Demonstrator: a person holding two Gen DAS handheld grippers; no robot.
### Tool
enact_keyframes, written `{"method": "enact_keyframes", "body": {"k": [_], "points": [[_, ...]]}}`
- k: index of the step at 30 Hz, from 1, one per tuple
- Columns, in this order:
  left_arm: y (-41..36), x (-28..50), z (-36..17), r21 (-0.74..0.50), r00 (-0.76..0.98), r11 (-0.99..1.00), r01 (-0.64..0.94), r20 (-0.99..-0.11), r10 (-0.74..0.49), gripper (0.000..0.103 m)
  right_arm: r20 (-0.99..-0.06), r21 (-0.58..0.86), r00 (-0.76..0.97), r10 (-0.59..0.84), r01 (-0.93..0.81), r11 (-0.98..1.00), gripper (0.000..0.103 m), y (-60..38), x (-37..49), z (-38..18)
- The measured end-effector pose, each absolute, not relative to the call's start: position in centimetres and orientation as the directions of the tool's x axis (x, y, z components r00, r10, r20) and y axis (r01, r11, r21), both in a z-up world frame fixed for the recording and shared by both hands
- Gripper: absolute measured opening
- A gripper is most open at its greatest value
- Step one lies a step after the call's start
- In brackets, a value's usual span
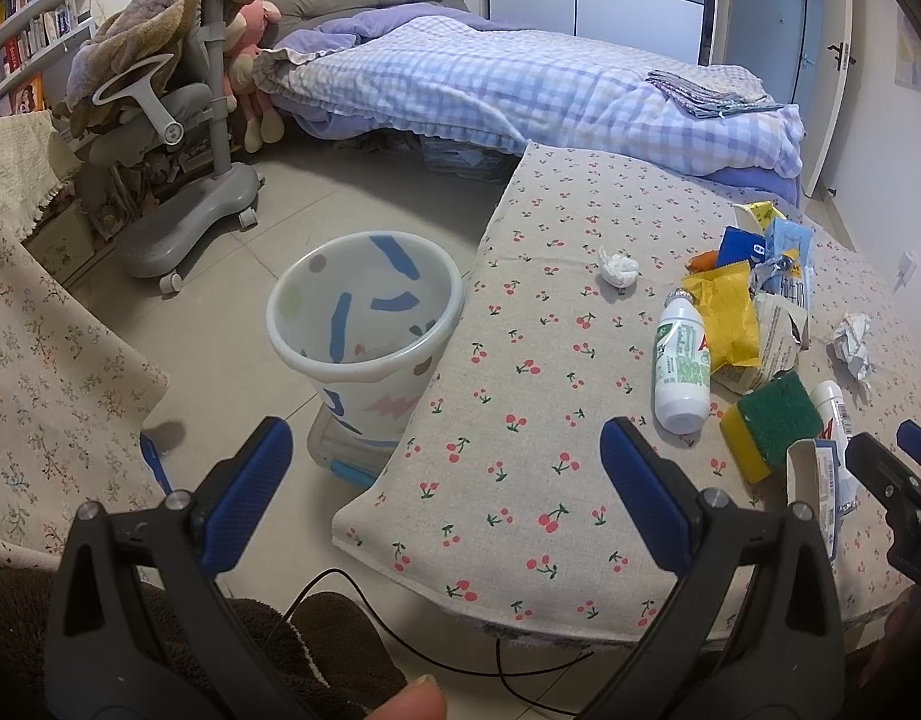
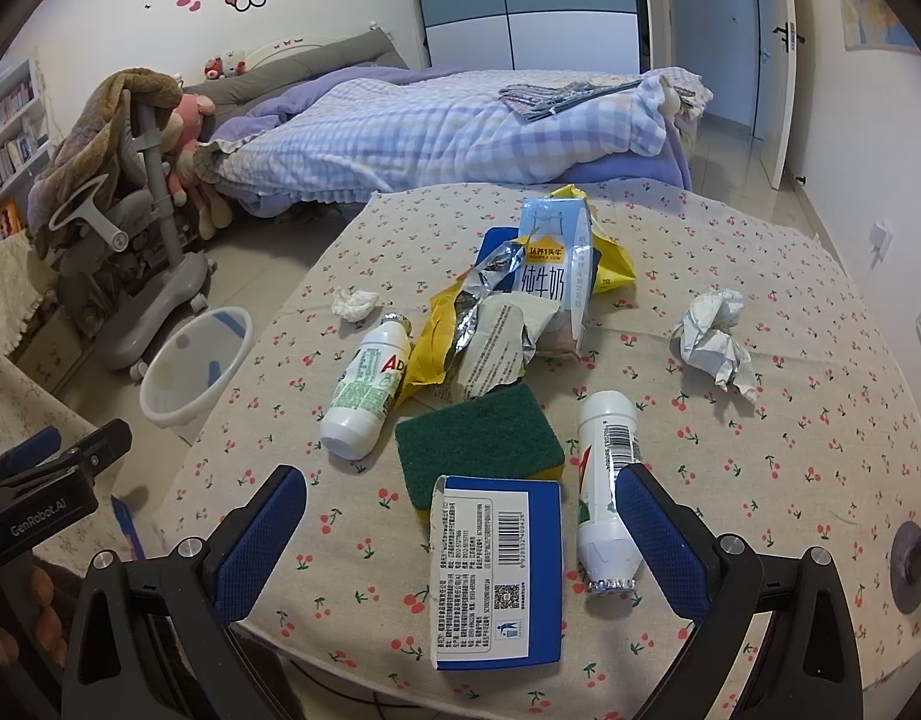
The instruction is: Collect trash
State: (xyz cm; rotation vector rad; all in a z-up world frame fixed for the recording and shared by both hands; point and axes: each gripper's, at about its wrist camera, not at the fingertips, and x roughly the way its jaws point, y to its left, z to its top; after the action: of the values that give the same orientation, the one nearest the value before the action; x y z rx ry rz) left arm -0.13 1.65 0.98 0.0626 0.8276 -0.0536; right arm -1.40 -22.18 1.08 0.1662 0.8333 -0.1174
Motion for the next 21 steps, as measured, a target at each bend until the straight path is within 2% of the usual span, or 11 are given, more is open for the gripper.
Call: {"method": "enact_keyframes", "body": {"k": [8, 15, 21], "points": [[1.4, 0.5, 1.2, 0.003, 0.654, 0.996, 0.084, -0.755, -0.053, 0.102, -0.748, 0.125, 0.664, -0.015, 0.163, 0.979, 0.103, -22.7, -1.2, 2.2], [-0.7, 2.0, 2.1, 0.002, 0.615, 0.981, 0.193, -0.779, -0.119, 0.102, -0.779, 0.147, 0.626, 0.004, 0.177, 0.973, 0.103, -25.1, -0.2, 3.2], [-3.7, 6.3, 2.1, -0.004, 0.504, 0.947, 0.322, -0.846, -0.175, 0.102, -0.818, 0.150, 0.575, -0.014, 0.236, 0.960, 0.103, -30.4, 2.4, 4.0]]}}
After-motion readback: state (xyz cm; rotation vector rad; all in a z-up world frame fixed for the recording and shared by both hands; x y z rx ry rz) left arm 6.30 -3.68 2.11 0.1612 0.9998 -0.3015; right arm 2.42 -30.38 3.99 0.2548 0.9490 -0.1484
